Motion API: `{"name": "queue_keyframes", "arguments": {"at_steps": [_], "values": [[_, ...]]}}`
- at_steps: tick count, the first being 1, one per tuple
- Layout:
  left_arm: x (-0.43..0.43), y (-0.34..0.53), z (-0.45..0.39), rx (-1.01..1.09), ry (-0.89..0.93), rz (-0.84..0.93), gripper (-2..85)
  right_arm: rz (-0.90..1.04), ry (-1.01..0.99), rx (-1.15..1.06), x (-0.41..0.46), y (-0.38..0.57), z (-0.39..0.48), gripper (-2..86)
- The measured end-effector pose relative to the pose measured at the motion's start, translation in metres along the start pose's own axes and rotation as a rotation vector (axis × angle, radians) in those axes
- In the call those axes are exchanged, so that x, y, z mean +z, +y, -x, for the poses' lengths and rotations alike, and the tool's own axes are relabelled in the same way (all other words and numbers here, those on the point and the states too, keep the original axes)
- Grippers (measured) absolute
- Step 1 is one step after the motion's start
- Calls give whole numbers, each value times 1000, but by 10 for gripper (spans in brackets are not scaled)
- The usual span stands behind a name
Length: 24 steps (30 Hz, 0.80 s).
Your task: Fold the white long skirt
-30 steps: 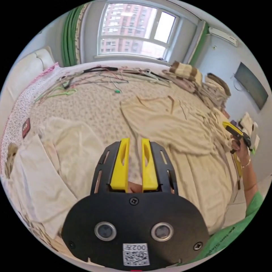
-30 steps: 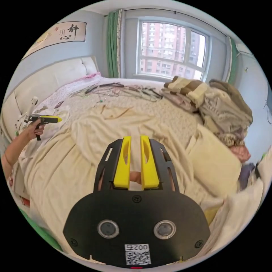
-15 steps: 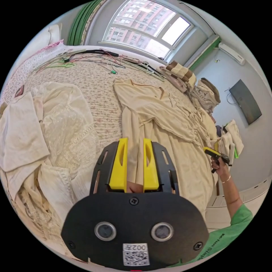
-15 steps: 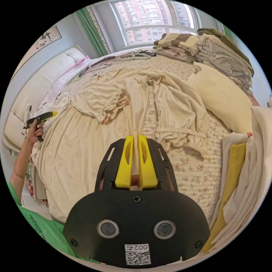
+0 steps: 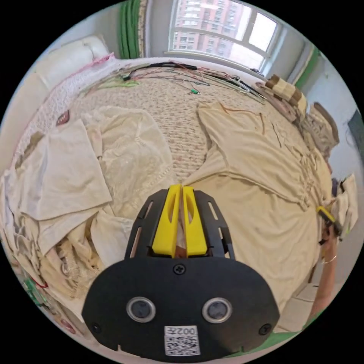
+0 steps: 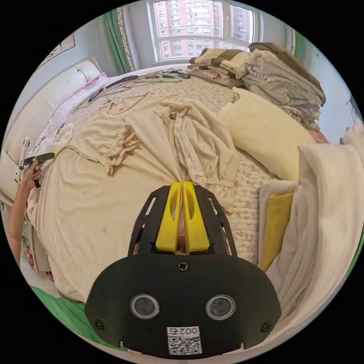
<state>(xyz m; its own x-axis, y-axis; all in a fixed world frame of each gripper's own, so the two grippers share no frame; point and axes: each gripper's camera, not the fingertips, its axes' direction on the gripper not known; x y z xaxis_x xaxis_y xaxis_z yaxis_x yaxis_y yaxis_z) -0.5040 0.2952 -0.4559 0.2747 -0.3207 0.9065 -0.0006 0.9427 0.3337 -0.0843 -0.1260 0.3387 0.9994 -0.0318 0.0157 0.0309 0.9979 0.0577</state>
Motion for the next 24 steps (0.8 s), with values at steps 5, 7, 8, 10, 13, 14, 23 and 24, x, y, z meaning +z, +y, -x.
{"name": "queue_keyframes", "arguments": {"at_steps": [5,7,8,10,13,14,23,24], "values": [[-9,24,40,-94,245,-27,-13,7,-18,23,-16,12,0,-6],[-26,38,59,-142,387,-102,-13,3,-56,42,-30,22,-6,-2],[-40,49,72,-180,450,-156,-11,-8,-86,67,-41,31,-12,-1],[-59,68,87,-183,525,-206,-11,-43,-93,105,-61,51,-19,0],[-90,117,93,-93,545,-233,-9,-124,-74,88,-99,98,-17,10],[-99,144,91,-37,516,-241,-3,-155,-71,68,-114,121,-13,23],[-110,359,92,102,333,-264,81,-252,-81,-7,-167,284,17,138],[-108,367,91,98,313,-257,83,-234,-82,6,-165,296,19,141]]}}
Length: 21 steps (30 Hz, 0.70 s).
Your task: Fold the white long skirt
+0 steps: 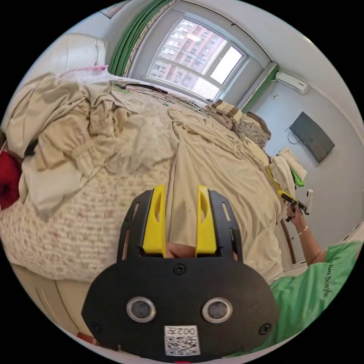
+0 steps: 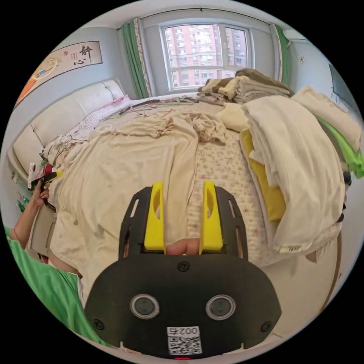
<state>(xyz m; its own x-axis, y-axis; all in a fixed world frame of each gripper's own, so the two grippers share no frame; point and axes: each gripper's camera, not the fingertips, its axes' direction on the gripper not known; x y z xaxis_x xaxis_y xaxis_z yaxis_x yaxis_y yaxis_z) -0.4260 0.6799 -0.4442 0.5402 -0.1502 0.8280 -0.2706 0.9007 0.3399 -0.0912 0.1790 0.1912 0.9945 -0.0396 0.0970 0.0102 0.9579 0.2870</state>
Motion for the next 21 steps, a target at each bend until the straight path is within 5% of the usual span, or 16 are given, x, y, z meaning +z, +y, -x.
{"name": "queue_keyframes", "arguments": {"at_steps": [12,21], "values": [[0,28,-40,73,-450,112,-8,41,206,136,-42,40,-33,-5],[-18,60,3,-124,-253,51,-13,75,141,251,-60,67,-64,7]]}}
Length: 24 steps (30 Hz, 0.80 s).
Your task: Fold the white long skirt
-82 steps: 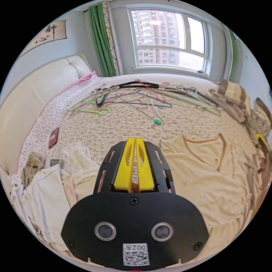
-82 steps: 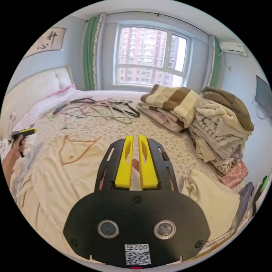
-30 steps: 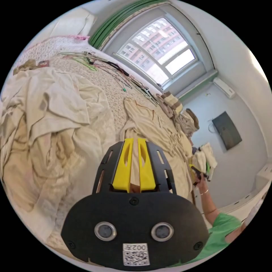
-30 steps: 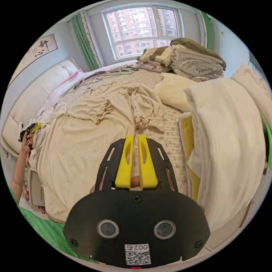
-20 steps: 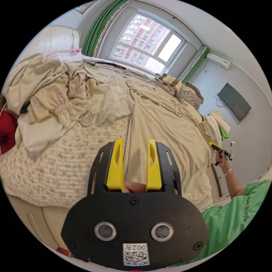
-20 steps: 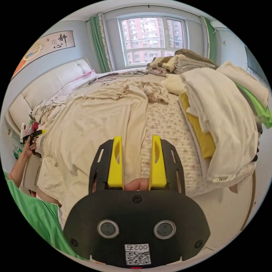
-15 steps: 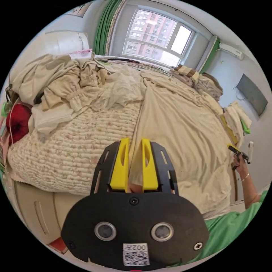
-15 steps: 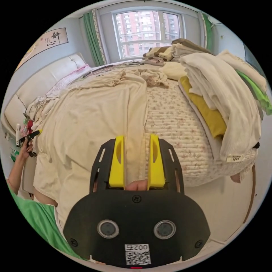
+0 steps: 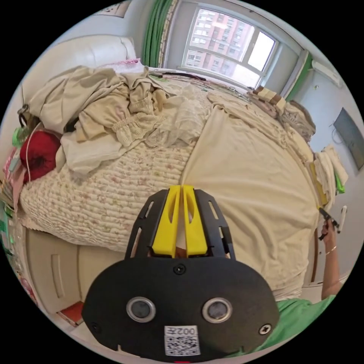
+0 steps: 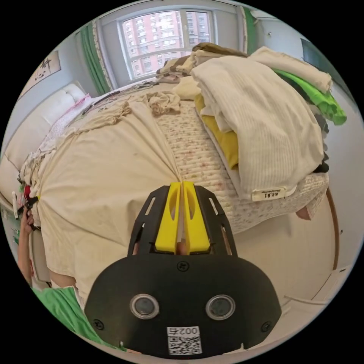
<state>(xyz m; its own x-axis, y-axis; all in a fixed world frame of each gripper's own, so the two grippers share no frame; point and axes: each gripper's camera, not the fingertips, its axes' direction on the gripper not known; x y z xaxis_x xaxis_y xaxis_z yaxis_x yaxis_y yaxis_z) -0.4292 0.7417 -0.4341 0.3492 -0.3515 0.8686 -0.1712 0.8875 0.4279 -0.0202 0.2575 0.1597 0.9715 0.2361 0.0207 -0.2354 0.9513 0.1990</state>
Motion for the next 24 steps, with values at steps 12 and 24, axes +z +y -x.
{"name": "queue_keyframes", "arguments": {"at_steps": [12,24], "values": [[-45,105,59,-83,258,-112,29,-121,-145,25,-50,91,-23,112],[-4,146,22,-53,82,69,-1,18,-101,32,-29,105,-37,2]]}}
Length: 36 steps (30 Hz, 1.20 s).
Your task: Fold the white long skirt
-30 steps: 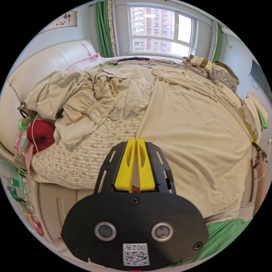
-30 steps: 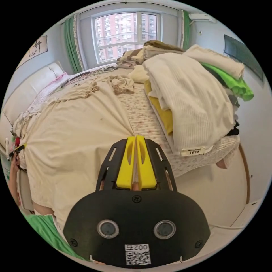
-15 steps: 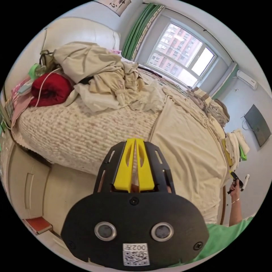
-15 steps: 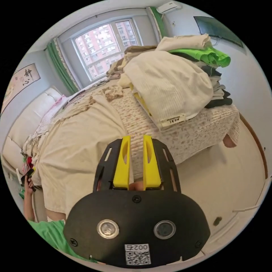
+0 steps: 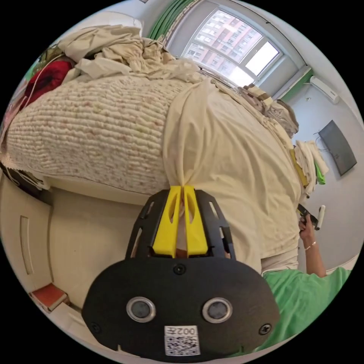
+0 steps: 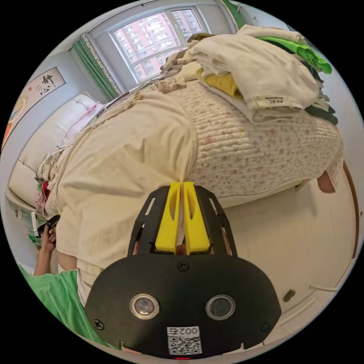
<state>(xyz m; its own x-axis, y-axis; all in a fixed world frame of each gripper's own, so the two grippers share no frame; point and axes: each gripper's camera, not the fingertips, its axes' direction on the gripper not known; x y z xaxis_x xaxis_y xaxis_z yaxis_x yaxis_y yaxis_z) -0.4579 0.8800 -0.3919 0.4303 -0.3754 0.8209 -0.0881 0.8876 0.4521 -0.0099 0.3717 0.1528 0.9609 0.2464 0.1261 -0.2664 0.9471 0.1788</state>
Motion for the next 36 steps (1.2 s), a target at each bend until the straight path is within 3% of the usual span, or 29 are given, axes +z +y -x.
{"name": "queue_keyframes", "arguments": {"at_steps": [3,6,9,11,16,20,27,31,34,36], "values": [[-29,-7,9,-17,-50,-35,-8,-24,-17,30,-25,-5,-21,-4],[-56,-10,32,-89,15,-60,-10,26,-39,48,-27,-11,-31,-4],[-46,-12,51,-139,106,14,-9,99,-20,40,-7,-16,-27,-5],[-31,-10,64,-219,46,32,-9,114,-13,49,-1,-20,-24,-5],[-46,2,80,-302,117,-66,-9,137,93,184,-10,-25,-40,-9],[-63,2,62,-243,-39,-88,-9,0,67,180,-50,-24,-36,-8],[-56,-31,-40,60,13,-190,-9,-196,23,-187,-60,-48,87,-7],[-27,-50,-110,246,-189,-201,-10,-174,67,-267,-28,-60,123,-9],[7,-60,-114,201,-377,-99,-10,-104,124,-236,6,-66,115,-9],[23,-59,-100,145,-361,-31,-10,-44,76,-179,28,-65,91,-9]]}}
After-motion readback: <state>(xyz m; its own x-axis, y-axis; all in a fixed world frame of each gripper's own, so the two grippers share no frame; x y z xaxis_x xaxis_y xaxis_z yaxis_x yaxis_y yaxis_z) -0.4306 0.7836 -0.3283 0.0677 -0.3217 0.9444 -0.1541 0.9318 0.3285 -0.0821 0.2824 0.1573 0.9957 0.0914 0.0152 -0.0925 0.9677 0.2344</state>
